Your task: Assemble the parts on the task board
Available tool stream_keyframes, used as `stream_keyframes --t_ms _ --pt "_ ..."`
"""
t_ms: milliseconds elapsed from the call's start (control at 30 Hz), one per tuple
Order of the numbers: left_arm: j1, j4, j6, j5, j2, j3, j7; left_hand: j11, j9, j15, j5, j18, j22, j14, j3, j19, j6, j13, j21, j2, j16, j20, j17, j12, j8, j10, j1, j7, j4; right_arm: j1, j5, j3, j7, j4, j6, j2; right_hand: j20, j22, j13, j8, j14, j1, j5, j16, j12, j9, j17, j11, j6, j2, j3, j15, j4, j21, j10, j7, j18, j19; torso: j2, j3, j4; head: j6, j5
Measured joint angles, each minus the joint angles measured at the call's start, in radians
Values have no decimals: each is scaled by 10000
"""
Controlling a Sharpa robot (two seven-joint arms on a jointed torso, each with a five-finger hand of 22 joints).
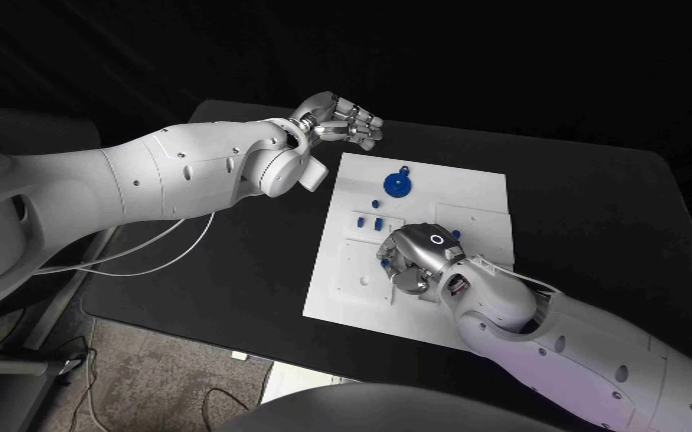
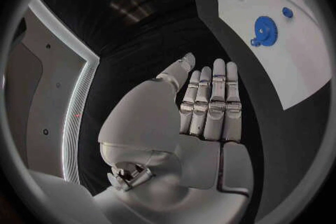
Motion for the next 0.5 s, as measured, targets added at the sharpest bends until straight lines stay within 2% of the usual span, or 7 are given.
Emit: stream_keyframes --t_ms 67,100,167,200,367,400,500 --pt "2 0 9 0 -8 0 -5 0 0 0 0 0 0 0 0 0 0 0 0 0 0 0 0 0 0 0 0 0 0 0 56 -3 13 4 -26 -12 54 4 -63 2 -4 5 89 0 -74 2 -27 30 -95 -111 -117 4 15 -23 -150 15 8 -8 0 3 0 -1 5" --pt "2 0 13 0 -10 1 -7 0 0 0 0 0 0 0 0 0 0 0 0 0 0 0 0 0 0 0 0 0 0 1 78 -3 18 5 -45 -14 84 6 -130 0 -16 35 148 0 -155 -3 -45 162 -145 -195 -237 16 9 -59 -409 36 13 22 0 4 0 -2 6" --pt "2 0 18 0 -11 1 -10 0 0 0 0 1 0 0 0 0 0 0 0 0 0 0 0 0 0 0 0 0 0 -2 118 -6 28 9 -68 -17 84 7 -93 0 -26 43 174 0 -110 -10 -82 197 -202 -200 -377 68 7 -133 -482 54 18 22 -1 6 -2 -3 7" --pt "2 0 22 0 -11 1 -11 0 0 0 0 1 0 0 0 0 0 0 0 0 0 0 0 0 0 0 0 0 0 -3 137 -9 30 11 -84 -19 107 2 -101 0 -23 76 174 0 -111 -10 -106 313 -260 -233 -449 90 0 -154 -652 46 18 0 -1 5 -4 -3 7" --pt "2 0 40 1 -13 1 -19 0 0 0 0 2 -8 0 0 0 0 0 0 0 0 0 0 0 0 0 0 0 0 -15 256 -23 44 45 -176 -72 195 -36 -73 0 -85 134 174 0 -90 -19 -191 407 -505 -291 -771 154 -2 -322 -983 132 18 -16 -2 12 -6 7 0" --pt "2 0 43 1 -13 1 -21 0 0 0 0 2 -8 0 0 0 0 0 0 0 0 0 0 0 0 0 0 0 0 -18 280 -27 43 60 -201 -94 196 -68 -74 0 -121 149 174 0 -92 -19 -236 451 -634 -389 -944 189 23 -397 -1162 162 17 -16 -2 12 -6 9 -8" --pt "2 -9 54 1 -14 1 -24 0 0 0 0 3 -7 0 0 0 0 0 0 0 0 0 0 0 0 0 0 0 0 -26 373 -32 23 127 -323 -193 262 -205 -74 0 -132 253 174 -77 -122 -28 -393 483 -800 -490 -1472 200 122 -628 -1337 196 230 22 -3 12 -4 22 -35"
